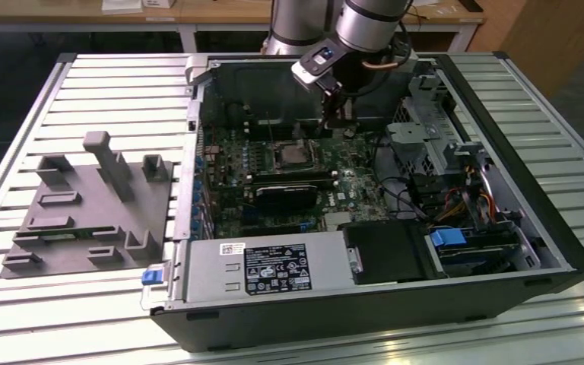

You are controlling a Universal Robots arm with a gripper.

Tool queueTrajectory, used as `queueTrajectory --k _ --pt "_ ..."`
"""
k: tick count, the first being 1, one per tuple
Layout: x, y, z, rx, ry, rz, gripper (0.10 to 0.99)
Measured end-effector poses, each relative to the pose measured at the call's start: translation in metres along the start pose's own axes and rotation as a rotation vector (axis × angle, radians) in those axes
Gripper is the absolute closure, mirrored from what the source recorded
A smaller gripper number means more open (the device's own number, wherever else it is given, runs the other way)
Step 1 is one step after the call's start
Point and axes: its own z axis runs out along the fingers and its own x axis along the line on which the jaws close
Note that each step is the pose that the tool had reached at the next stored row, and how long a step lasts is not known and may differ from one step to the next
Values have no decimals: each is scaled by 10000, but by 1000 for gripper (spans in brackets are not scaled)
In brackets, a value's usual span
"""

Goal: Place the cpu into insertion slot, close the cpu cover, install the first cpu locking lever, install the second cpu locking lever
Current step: 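Close the cpu cover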

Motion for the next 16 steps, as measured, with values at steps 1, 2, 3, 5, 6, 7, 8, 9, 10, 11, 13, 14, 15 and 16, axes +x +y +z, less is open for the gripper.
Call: queueTrajectory --k 1,2,3,5,6,7,8,9,10,11,13,14,15,16 --pt "-1 -8 1 -13 -1 1 984" --pt "-1 -10 2 -17 1 0 984" --pt "0 -10 2 -18 2 -1 984" --pt "0 -15 2 -39 -1 0 984" --pt "0 -26 3 -112 0 1 984" --pt "0 -43 7 -249 2 1 984" --pt "-1 -62 12 -407 8 4 984" --pt "-1 -81 17 -548 11 4 984" --pt "-2 -100 22 -668 18 4 984" --pt "-2 -120 29 -771 27 6 984" --pt "-4 -165 45 -910 54 3 984" --pt "-5 -184 52 -951 75 1 984" --pt "-7 -200 59 -991 95 -1 984" --pt "-9 -215 67 -1031 121 -6 984"
